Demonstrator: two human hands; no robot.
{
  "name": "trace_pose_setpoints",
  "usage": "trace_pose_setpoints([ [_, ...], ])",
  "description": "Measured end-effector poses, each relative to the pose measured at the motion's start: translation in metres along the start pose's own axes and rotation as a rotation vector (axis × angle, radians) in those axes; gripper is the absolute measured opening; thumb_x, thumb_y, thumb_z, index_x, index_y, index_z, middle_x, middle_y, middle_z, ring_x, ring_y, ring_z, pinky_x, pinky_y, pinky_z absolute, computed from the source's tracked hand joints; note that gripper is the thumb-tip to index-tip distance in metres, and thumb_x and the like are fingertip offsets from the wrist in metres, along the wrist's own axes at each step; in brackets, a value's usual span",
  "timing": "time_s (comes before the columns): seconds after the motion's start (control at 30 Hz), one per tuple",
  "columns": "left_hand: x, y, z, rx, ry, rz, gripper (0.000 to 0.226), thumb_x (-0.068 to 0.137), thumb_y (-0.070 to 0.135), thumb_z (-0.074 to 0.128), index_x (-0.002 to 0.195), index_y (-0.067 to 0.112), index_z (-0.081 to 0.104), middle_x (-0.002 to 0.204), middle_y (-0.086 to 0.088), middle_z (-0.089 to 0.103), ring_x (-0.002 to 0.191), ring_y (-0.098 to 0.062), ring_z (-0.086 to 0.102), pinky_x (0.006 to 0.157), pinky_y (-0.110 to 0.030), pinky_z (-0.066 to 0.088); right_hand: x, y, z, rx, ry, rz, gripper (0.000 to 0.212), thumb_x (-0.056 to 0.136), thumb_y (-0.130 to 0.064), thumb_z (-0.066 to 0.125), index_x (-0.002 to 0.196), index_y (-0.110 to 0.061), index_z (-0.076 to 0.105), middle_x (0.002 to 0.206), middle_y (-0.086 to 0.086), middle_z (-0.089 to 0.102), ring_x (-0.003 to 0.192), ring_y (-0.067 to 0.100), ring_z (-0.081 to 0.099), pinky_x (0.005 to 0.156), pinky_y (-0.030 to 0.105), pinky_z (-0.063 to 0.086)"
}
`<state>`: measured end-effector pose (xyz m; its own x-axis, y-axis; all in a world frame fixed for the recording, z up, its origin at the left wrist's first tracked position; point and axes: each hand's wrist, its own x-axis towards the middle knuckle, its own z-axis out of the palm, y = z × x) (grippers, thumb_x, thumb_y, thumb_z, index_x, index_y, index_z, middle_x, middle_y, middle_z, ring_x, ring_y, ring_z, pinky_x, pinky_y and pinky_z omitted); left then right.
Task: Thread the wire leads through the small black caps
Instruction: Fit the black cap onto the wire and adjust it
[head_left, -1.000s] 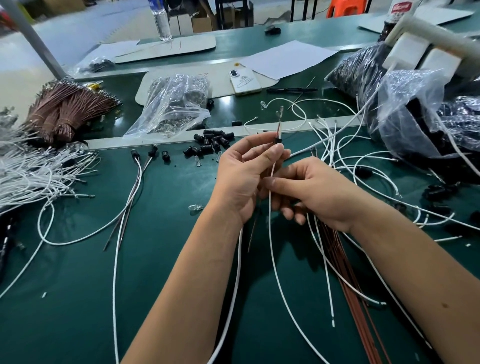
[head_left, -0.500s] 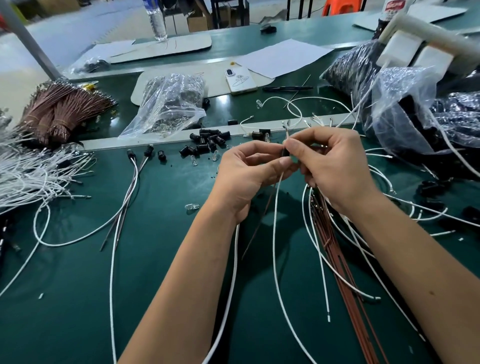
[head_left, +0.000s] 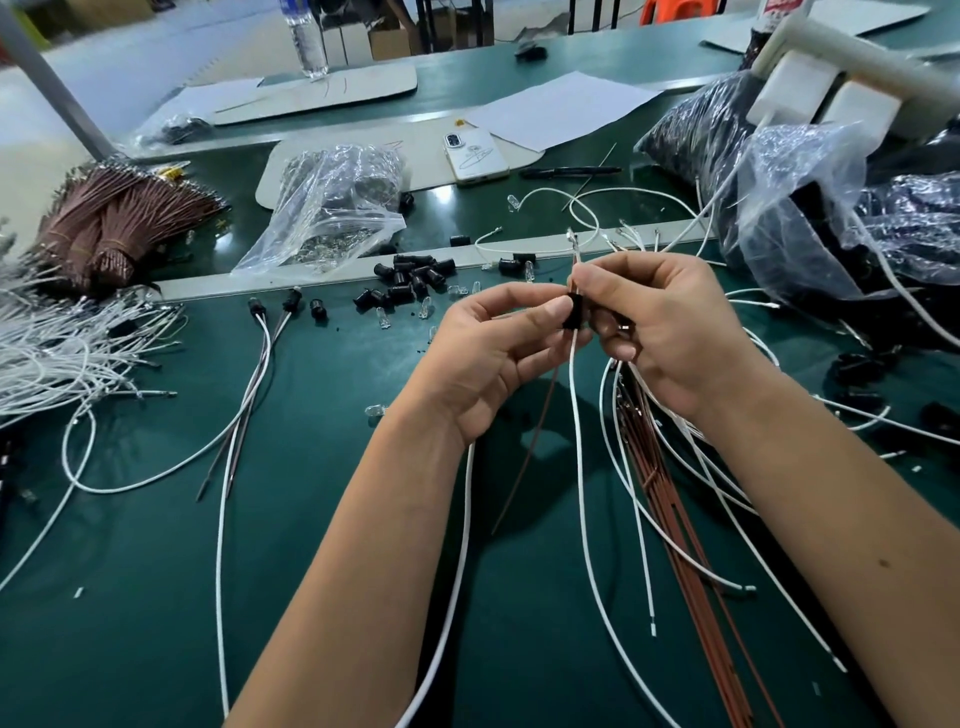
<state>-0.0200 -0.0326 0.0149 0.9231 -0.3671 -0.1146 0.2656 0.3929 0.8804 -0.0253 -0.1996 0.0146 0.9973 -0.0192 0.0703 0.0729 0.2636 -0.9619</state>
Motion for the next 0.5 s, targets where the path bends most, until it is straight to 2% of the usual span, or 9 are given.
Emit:
trace_pose_setpoints([
  [0.13,-0.0003,-0.0004,-0.0022,0.015,-0.049,0.018,0.018,0.070,0.004,0.077,0.087,0.009,0.077,0.089,-0.012,0.076,0.078,-0.023,0.075,0.070,-0.024,0.059,0.0001,0.0003,-0.0007,0.060,-0.024,0.024,0.017,0.075,-0.021,0.078,0.082,-0.006,0.072,0.062,0.000,0.062,0.049,0.008,0.047,0.038,0.017,0.033],
  [0.3,-0.0015,-0.0025,0.0007,0.067,-0.068,0.035,0.022,0.067,0.003,0.080,0.086,0.012,0.076,0.087,-0.012,0.076,0.076,-0.020,0.074,0.070,-0.025,0.060,-0.0008,0.0004,-0.0021,0.058,-0.034,0.005,0.009,0.083,-0.017,0.076,0.083,-0.009,0.071,0.066,0.002,0.063,0.050,0.010,0.048,0.039,0.018,0.034],
  [0.5,-0.0015,-0.0043,0.0033,0.171,-0.013,0.037,0.021,0.076,-0.008,0.077,0.084,0.011,0.074,0.083,-0.010,0.075,0.074,-0.022,0.073,0.070,-0.029,0.059,-0.0027,-0.0003,-0.0009,-0.033,0.046,-0.195,0.012,0.086,-0.020,0.079,0.092,-0.012,0.074,0.072,0.003,0.068,0.051,0.012,0.054,0.039,0.021,0.037],
])
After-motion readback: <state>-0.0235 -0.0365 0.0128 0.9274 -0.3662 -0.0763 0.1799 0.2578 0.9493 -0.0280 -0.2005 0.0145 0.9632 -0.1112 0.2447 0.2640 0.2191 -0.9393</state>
